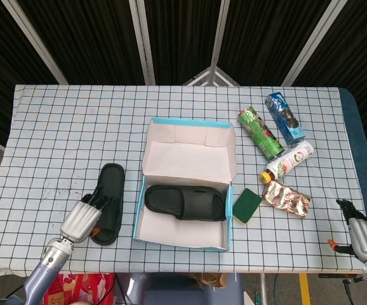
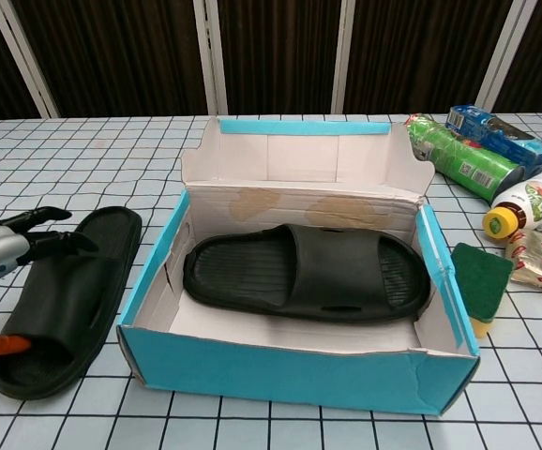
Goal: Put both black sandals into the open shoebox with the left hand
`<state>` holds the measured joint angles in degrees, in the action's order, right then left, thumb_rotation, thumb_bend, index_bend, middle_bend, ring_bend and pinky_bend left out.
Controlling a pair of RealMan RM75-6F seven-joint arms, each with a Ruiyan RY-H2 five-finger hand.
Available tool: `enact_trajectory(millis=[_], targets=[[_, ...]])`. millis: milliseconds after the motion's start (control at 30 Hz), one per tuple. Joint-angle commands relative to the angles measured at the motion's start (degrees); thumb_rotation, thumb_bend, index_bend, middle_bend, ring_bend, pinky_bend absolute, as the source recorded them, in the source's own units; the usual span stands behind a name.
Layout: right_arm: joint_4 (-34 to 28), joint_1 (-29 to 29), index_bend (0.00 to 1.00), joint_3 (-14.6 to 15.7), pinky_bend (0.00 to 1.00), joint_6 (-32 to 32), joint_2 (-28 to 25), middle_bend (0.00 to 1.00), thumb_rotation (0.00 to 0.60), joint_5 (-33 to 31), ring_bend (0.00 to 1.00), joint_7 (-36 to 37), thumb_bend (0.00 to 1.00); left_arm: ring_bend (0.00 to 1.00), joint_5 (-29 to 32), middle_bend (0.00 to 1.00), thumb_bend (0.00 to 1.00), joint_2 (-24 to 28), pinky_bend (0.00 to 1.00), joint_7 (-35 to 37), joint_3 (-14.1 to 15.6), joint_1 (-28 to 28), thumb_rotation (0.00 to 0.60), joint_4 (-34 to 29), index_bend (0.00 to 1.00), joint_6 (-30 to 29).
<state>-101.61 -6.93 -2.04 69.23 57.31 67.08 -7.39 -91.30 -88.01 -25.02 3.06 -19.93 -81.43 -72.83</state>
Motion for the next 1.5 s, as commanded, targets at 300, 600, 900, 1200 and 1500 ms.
enact_trajectory(millis=[300,600,900,1200,1500], targets=[[-0.1,0.0,0.10,0.2,0.25,-0.2,-0.2,0.10,0.600,0.2,0.22,0.3,0.23,0.13,0.0,0.51,0.39,-1.2,0.29,1.4,-2.3,0.7,0.600,2.3,0.54,-3.6],[-0.1,-0.1,0.10,0.2,0.25,-0.3,-0.1,0.10,0.600,0.1,0.22,0.2,0.23,0.15,-2.1,0.52,0.39,4.4,0.29,1.7,-5.8,-0.1,0.600,-2.1,0.56,-8.2],[-0.4,-0.5,0.10,0.4,0.25,-1.0,-0.1,0.10,0.600,0.3,0.22,-0.2,0.24,0.15,-23.0,0.52,0.39,16.7,0.29,-10.1,-13.7,-11.8,0.600,-15.7,0.57,-9.1],[-0.3,-0.4,0.10,0.5,0.25,-0.9,-0.2,0.10,0.600,0.3,0.22,0.1,0.23,0.15,-37.7,0.52,0.41,19.6,0.29,-16.0,-11.5,-22.7,0.600,-19.5,0.57,6.1],[-0.2,-0.5,0.10,0.3,0.25,-1.1,-0.2,0.10,0.600,-0.2,0.22,0.3,0.23,0.15,-47.2,0.52,0.42,17.0,0.29,-13.3,-8.1,-32.1,0.600,-15.1,0.57,13.6]])
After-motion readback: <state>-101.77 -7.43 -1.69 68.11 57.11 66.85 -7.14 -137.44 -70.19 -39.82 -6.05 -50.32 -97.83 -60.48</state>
